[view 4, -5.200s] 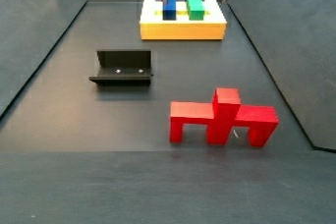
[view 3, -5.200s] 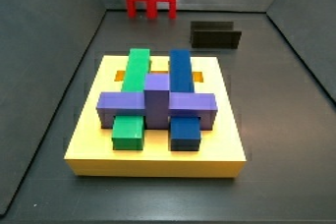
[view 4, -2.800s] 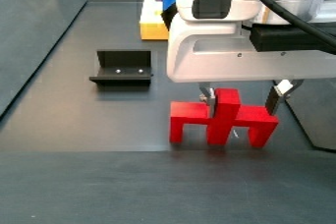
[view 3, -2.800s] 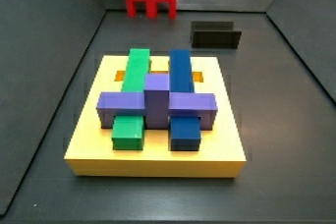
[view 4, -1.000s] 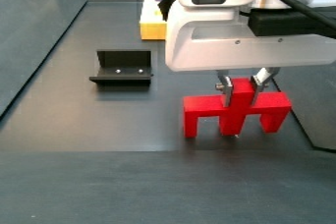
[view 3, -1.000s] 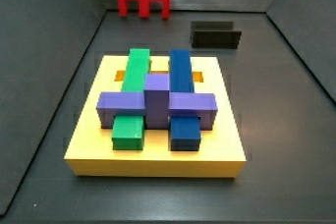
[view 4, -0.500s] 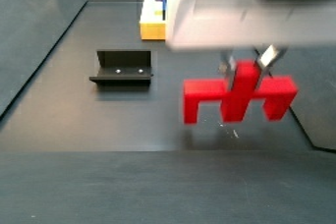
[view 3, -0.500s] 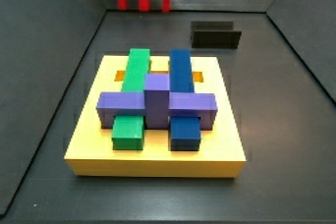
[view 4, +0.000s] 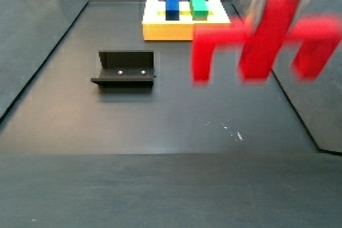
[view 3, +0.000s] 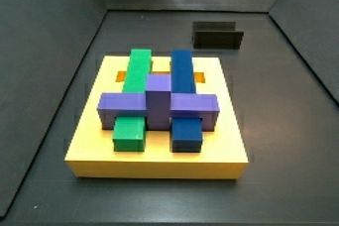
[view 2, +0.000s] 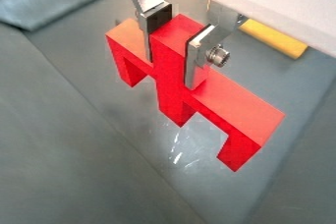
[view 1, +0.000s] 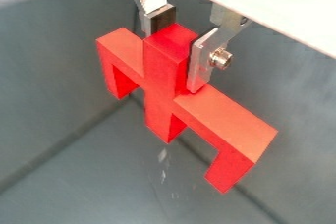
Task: Pick up the red object. Move up. Move to above the board. Insert the red object.
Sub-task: Move to above the board.
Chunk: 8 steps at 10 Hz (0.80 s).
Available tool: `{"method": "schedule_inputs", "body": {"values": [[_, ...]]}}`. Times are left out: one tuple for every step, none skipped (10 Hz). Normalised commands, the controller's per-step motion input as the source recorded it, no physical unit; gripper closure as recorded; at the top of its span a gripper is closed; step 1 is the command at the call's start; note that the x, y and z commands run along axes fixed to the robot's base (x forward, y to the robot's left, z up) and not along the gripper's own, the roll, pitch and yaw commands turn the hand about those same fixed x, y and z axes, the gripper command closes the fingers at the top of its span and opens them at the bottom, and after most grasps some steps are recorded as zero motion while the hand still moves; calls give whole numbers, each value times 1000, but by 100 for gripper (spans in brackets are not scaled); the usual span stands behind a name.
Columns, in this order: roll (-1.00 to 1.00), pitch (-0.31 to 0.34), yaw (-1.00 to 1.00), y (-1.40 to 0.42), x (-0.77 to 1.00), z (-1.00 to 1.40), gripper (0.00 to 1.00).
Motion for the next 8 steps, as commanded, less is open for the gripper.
{"method": "schedule_inputs", "body": {"values": [[-2, 19, 5, -5, 17, 1400, 100], [-19, 47, 0, 9, 46, 896, 100], [1, 89, -5, 4, 31, 329, 100], [9, 71, -1, 4, 34, 168, 100], [-71, 134, -121, -1400, 214, 129, 100], [-63, 134, -116, -1400, 211, 124, 100], [7, 96, -51, -1400, 205, 126, 100], [-38, 20, -26, -1400, 201, 126, 100]]}}
